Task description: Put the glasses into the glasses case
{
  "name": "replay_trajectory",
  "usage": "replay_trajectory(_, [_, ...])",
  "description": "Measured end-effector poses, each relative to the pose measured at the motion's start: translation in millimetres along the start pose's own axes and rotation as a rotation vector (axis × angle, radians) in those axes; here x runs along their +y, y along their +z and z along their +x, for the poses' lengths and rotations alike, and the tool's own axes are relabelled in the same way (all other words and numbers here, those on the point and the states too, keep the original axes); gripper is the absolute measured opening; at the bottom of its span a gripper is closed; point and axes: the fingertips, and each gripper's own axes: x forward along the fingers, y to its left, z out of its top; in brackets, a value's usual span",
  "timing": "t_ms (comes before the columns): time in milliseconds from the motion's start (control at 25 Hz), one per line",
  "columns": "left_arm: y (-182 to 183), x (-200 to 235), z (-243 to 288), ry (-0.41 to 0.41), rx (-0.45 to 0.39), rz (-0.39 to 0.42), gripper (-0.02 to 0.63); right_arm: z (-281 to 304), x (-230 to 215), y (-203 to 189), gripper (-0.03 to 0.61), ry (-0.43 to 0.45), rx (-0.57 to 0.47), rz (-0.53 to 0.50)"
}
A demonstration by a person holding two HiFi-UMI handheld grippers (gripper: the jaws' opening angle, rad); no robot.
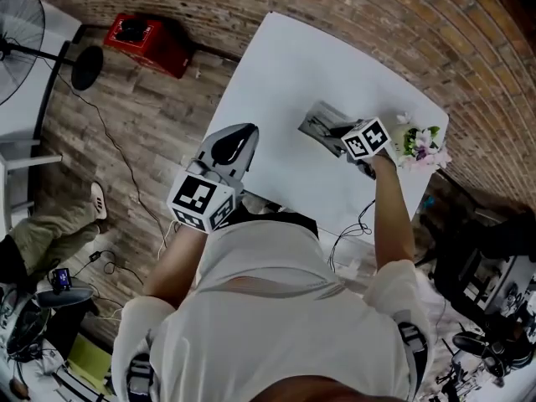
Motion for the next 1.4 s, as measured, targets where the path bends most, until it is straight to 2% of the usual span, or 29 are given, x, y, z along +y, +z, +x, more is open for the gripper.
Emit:
replay_trajectory(160, [-1, 7, -1, 0.012, 0.007, 0.007, 0.028, 12, 4, -1, 0.164, 0.061, 0.048, 0.005])
replay_trajectory(360, [2, 16, -4, 0.034, 0.005, 0.011, 0.028, 24, 5, -4, 0.169, 0.064, 0.098, -0.01])
replay_trajectory(440, [3, 18, -5, 0.035, 0.004, 0.011, 0.028, 25, 5, -3, 0.192, 0.053, 0.091, -0.026])
replay_trajectory(520, [3, 18, -5, 0.034, 0.002, 0.011, 0.028, 21, 6, 1, 0.266, 0.033, 0.067, -0.041])
replay_trajectory(600, [5, 18, -4, 0.032, -0.003, 0.012, 0.028, 13, 5, 8, 0.275, -0.007, 0.025, -0.051])
replay_trajectory(720, [11, 16, -3, 0.023, -0.017, 0.02, 0.028, -12, 0, 24, 0.268, -0.095, -0.092, -0.06])
replay_trajectory(920, [22, 5, 2, -0.001, -0.049, 0.037, 0.028, -87, 16, 59, 0.231, -0.208, -0.38, -0.043])
replay_trajectory(1200, [47, -16, 18, -0.065, -0.109, 0.068, 0.028, -197, 57, 87, 0.089, -0.39, -0.758, -0.03])
replay_trajectory(1400, [60, -33, 19, -0.101, -0.153, 0.083, 0.028, -253, 99, 82, 0.052, -0.494, -0.957, -0.058])
